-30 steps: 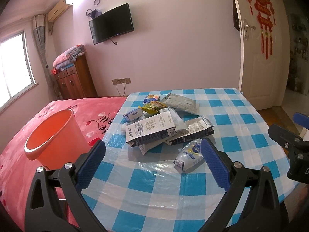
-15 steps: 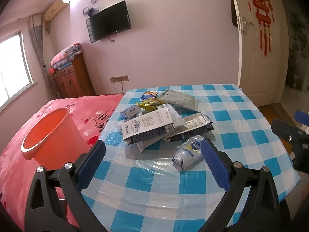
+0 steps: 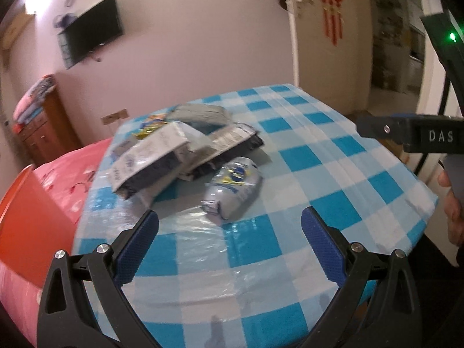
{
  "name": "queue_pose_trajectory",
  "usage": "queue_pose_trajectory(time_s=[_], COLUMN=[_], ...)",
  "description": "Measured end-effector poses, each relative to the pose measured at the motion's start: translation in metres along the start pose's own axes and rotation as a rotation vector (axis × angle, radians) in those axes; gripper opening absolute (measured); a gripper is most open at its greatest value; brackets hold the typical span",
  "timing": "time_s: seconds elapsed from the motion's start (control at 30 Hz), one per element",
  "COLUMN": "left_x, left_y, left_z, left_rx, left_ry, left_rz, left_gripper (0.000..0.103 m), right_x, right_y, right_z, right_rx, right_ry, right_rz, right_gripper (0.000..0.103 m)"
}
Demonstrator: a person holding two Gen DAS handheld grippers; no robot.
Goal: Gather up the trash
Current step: 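Grasp the white MAGICDAY bag with the left gripper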
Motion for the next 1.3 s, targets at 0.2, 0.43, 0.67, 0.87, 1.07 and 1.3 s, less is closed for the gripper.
queue_pose_trajectory(time_s=[0.2,0.43,0.67,0.87,1.07,1.3], left_x=[-0.002,-0.009,-0.012,-0.013,-0.011,-0.008], left_y=[0.034,0.076,0.106,0.121,0.126,0.133], left_z=[0.008,0.02,0.023,0.023,0.026,0.023], left_rx=[-0.041,-0.098,-0.131,-0.157,-0.162,-0.192], left_ry=[0.013,0.035,0.035,0.02,0.022,0.015], left_rz=[-0.04,-0.047,-0.04,-0.042,-0.049,-0.039], left_gripper=[0.099,0.099,0.099,0.099,0.099,0.095], right_x=[0.002,0.009,0.016,0.015,0.013,0.012], right_y=[0.014,0.035,0.056,0.062,0.069,0.074], right_z=[-0.003,-0.005,-0.006,-0.008,-0.008,-0.009], right_rx=[-0.012,-0.049,-0.079,-0.086,-0.099,-0.108], right_ry=[-0.002,0.029,0.047,0.048,0.049,0.048], right_rz=[0.062,0.119,0.137,0.153,0.166,0.17], right_gripper=[0.099,0.099,0.099,0.099,0.099,0.099])
Point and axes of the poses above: each gripper's, at about its wrist camera, not at the fingertips, and y roughly the way its jaws point, x to its right, z to its top, the point moved 6 cm from there along y, roughly the way its jaws point, and after that the axes turned 5 degrees about -y, right-handed, at the moved point
